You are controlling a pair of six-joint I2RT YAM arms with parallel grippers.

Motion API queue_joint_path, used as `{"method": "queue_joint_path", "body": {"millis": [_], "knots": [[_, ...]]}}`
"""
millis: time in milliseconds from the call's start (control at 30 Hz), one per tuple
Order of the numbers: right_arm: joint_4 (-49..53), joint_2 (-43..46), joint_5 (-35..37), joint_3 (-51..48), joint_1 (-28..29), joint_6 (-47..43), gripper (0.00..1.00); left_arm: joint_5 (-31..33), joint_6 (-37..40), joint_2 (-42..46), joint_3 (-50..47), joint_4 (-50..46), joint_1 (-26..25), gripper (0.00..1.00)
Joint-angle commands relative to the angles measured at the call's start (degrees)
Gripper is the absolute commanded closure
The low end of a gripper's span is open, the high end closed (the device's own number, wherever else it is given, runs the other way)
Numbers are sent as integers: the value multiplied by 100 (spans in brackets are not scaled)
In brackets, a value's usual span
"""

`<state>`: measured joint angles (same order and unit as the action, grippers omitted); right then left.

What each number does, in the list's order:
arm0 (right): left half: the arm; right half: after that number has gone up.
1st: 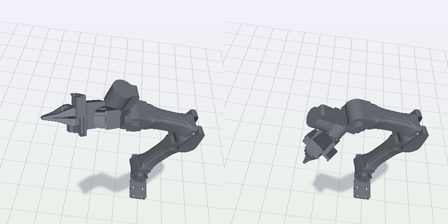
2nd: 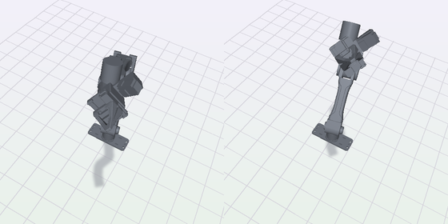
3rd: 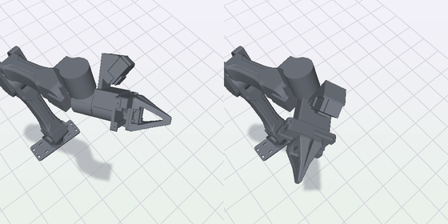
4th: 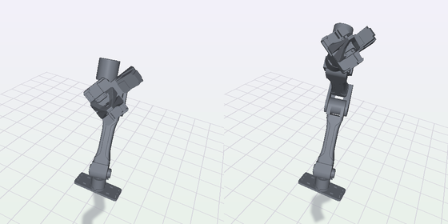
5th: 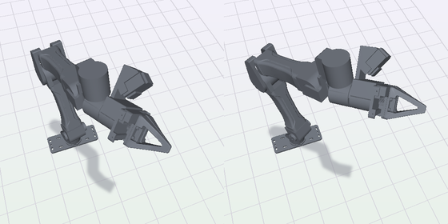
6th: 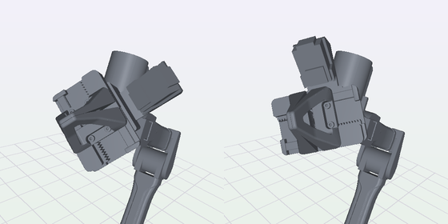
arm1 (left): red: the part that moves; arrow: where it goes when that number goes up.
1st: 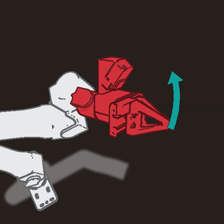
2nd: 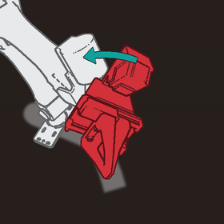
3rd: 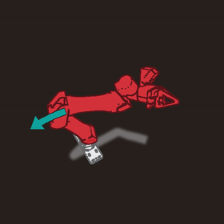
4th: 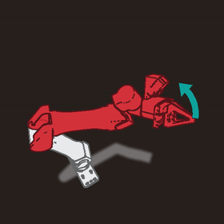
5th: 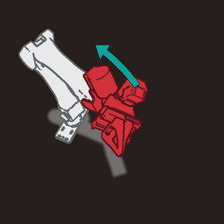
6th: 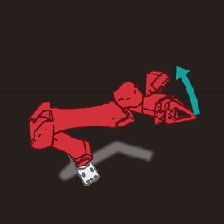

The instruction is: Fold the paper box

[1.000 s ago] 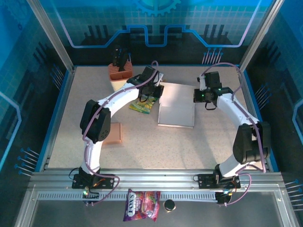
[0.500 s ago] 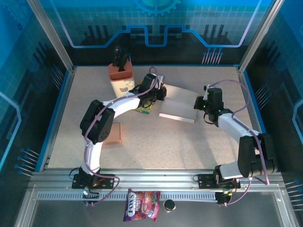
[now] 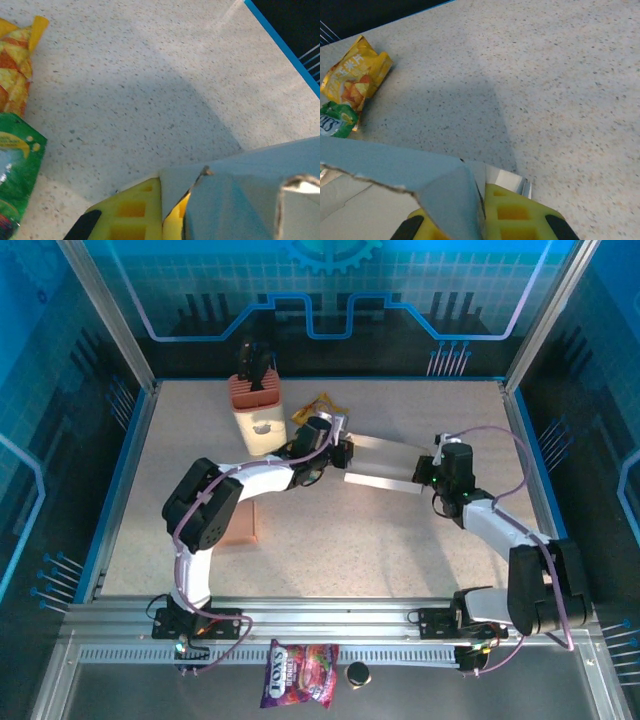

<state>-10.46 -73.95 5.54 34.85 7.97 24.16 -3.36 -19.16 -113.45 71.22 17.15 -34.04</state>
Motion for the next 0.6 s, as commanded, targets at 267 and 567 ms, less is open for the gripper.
{"method": "queue_joint_path", "body": {"millis": [267, 567], "knots": [[2215, 470, 296, 656, 284, 949, 67, 597, 450, 433, -407, -245, -490, 100], [4168, 1182, 360, 1129, 296, 2164, 31, 1560, 356, 449, -486, -589, -742, 100]]}}
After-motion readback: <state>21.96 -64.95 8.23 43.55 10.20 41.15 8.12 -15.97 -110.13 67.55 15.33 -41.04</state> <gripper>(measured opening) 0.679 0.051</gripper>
